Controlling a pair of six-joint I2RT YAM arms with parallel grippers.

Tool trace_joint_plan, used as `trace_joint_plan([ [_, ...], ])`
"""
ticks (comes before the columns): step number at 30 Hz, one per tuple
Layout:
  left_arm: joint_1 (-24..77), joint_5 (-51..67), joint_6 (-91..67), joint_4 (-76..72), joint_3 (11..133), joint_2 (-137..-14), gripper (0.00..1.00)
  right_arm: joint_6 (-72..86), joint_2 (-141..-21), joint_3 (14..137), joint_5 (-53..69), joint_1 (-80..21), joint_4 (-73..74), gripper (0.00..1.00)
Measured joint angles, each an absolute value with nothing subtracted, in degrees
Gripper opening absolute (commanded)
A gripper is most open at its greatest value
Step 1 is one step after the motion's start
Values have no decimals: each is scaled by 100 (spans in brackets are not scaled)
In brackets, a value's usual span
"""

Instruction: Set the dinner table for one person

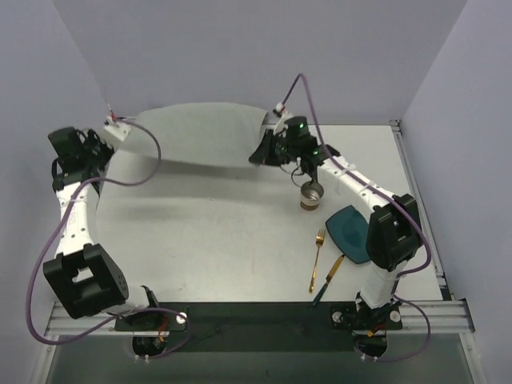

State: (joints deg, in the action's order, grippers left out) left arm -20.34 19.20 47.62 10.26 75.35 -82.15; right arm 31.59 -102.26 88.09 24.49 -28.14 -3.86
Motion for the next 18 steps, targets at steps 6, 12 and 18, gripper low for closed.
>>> trace_joint_plan([
  [6,-2228,2091,6265,2652,5756,-7568,0,3028,-10221,7218,2460,-3568,392,0],
  [12,-2303,2027,7382,4060,4864,-7085,0,3109,-10040,6423,2399,-4156,856,0],
  [18,-2587,1708,8348,5290,4532,-6497,0,3339,-9251,5610,2263,-4517,1203,0],
])
